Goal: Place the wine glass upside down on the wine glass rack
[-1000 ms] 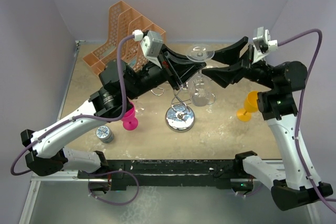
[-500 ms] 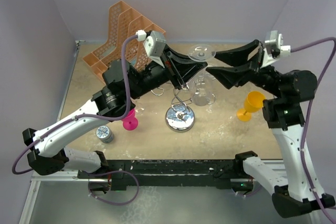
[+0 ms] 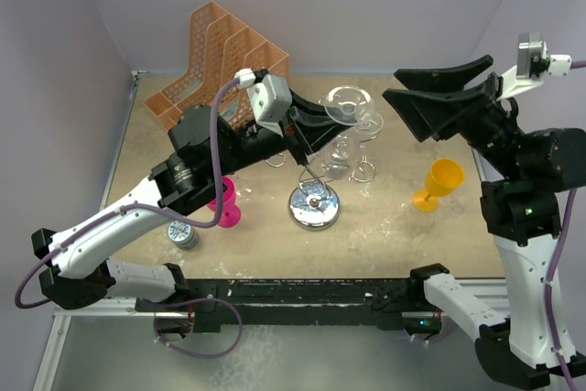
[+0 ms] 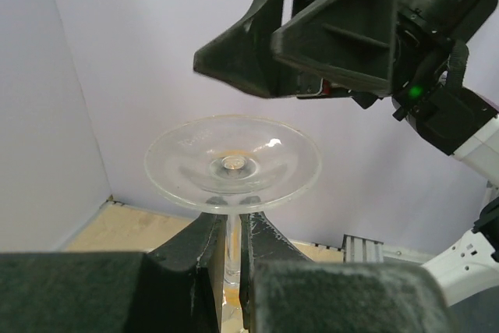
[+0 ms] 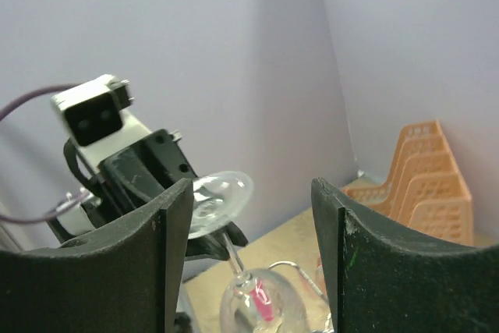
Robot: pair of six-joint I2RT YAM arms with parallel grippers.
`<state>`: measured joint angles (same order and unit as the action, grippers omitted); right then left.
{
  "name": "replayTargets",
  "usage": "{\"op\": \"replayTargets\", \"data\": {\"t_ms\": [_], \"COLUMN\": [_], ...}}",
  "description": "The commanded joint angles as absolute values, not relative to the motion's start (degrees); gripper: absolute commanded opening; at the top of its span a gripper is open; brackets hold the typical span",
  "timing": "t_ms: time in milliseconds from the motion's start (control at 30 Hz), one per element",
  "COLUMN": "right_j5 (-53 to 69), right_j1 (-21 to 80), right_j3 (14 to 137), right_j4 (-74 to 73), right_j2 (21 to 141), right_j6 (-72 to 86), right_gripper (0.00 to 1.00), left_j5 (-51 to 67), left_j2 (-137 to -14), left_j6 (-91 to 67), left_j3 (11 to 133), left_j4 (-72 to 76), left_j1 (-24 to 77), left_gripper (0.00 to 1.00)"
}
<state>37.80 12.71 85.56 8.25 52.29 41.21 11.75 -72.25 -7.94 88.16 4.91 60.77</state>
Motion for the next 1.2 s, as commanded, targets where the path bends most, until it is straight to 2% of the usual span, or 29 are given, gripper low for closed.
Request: {"op": "replayTargets", "data": {"t_ms": [0, 233, 500, 800, 1000, 1167], "right_j5": [31.2, 37.3, 42.7, 38.1, 36.9, 34.7], "right_j1": [12.8, 12.8, 13.8, 23.2, 26.0, 32.7], "right_j3": [87.3, 89.2, 86.5, 88.7, 88.0, 90.0], "right_j4": [2.1, 4.4, 12.7, 16.5, 20.5, 19.5], "right_j2": [53.6, 56.4, 60.2, 67.7, 70.0, 72.6], "right_j6": [53.6, 59.2, 64.9, 65.4, 68.3, 68.2], "right_gripper": [0.63, 0.59, 0.59, 0.58, 0.47, 0.46], "left_j5": [13.6, 12.0, -0.5, -10.6, -16.9, -18.1], "left_j2": [-69.7, -68.9, -66.9, -65.1, -62.4, -61.3], "left_j6": [-0.1, 5.4, 11.2, 16.2, 19.6, 22.3], "left_j3": [88.7, 90.1, 90.0, 88.8, 86.0, 86.1], "left_j4": [8.9, 5.8, 1.0, -1.3, -1.9, -6.0], "left_j1": [60.6, 60.6, 60.6, 60.6, 60.6, 60.6], "left_gripper": [0.00, 0.00, 0.00, 0.00, 0.00, 0.00]}}
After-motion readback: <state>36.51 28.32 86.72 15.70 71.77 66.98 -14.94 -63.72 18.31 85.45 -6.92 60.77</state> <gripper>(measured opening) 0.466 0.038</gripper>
